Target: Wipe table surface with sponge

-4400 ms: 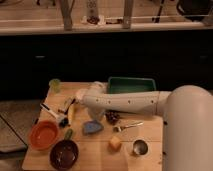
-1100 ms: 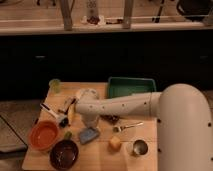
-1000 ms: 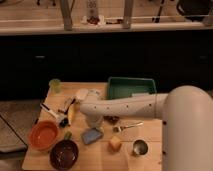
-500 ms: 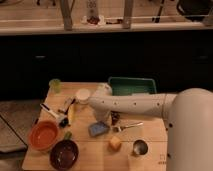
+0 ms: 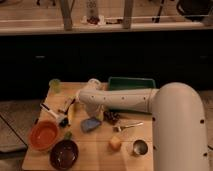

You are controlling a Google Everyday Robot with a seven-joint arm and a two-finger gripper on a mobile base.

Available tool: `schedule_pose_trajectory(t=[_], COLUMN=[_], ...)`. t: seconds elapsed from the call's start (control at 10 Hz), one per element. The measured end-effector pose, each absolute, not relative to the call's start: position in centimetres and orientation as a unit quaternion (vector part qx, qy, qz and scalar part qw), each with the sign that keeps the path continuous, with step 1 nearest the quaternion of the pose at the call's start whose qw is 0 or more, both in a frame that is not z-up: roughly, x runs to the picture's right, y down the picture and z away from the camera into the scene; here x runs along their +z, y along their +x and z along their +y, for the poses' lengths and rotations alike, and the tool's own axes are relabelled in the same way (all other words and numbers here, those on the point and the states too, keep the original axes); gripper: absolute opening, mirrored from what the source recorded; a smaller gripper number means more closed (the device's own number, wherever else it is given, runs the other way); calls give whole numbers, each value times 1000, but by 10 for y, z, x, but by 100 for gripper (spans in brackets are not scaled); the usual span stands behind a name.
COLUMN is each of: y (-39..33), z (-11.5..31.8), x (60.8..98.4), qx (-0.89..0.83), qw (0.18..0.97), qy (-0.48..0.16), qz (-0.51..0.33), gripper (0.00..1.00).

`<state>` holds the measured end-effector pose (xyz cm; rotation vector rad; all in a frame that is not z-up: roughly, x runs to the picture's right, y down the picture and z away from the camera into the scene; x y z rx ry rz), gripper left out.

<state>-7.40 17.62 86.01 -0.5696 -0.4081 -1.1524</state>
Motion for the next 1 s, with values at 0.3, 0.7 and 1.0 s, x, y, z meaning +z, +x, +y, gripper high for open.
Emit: schedule_pose_trajectory(t=[0.3, 0.7, 1.0], y=[-97, -88, -43], z=[193, 237, 238], x=[853, 827, 824], qx=[-568, -585, -568], qw=[751, 727, 741], qy=[-263, -276, -286], qz=[-210, -230, -215], gripper=[0, 0, 0])
